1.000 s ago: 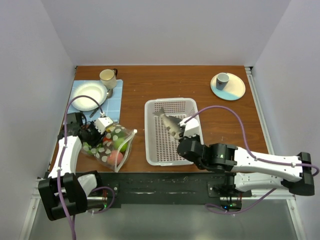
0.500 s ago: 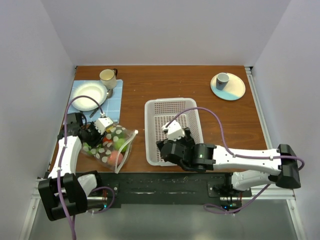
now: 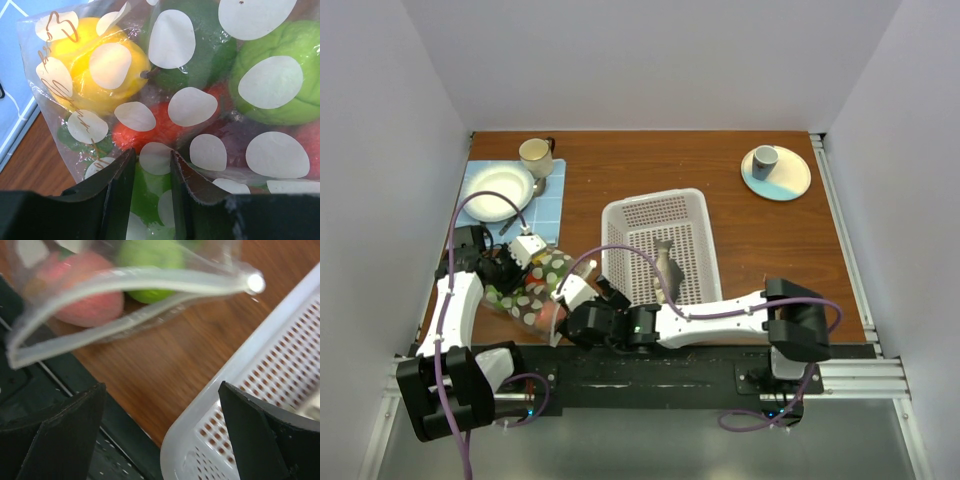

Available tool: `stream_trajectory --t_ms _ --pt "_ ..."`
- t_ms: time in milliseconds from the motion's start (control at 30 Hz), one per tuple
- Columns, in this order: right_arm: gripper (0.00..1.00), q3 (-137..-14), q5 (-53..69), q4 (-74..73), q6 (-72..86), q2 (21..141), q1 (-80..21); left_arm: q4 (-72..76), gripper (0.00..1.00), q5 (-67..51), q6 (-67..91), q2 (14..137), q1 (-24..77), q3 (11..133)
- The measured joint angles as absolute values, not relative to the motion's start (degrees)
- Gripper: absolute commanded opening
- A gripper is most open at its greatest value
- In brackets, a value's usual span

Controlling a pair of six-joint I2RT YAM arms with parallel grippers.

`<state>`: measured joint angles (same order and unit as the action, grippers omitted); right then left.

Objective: Open the zip-top bag and remove the fake food

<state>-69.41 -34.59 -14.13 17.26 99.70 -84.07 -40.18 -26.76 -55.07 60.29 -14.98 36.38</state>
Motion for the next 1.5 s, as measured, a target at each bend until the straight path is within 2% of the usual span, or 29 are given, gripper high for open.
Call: stream_trajectory --t_ms 433,700,933,1200,1500 --pt "0.99 -78.7 -29.8 -7.2 12.0 112.7 -84.0 -40.2 0.38 -26.3 -55.9 60.2 -15.3 36.4" --pt "0.99 -77.0 -29.9 -7.9 10.9 105.3 -82.8 -40.0 0.38 -26.3 -56.6 59.7 -15.7 35.8" --pt "0.86 -75.1 -28.2 -5.0 13.6 106.8 -82.2 -40.1 0.38 -26.3 -56.7 59.8 -15.7 35.8" --pt "0.86 -65.8 -27.8 -2.0 18.4 107.5 -81.5 -40.2 0.38 -26.3 -56.8 59.7 -16.2 35.8" --pt "0.87 -61.4 -27.6 -2.5 19.0 103.1 -71.9 -40.3 0.38 -26.3 -56.8 59.7 -16.3 35.8"
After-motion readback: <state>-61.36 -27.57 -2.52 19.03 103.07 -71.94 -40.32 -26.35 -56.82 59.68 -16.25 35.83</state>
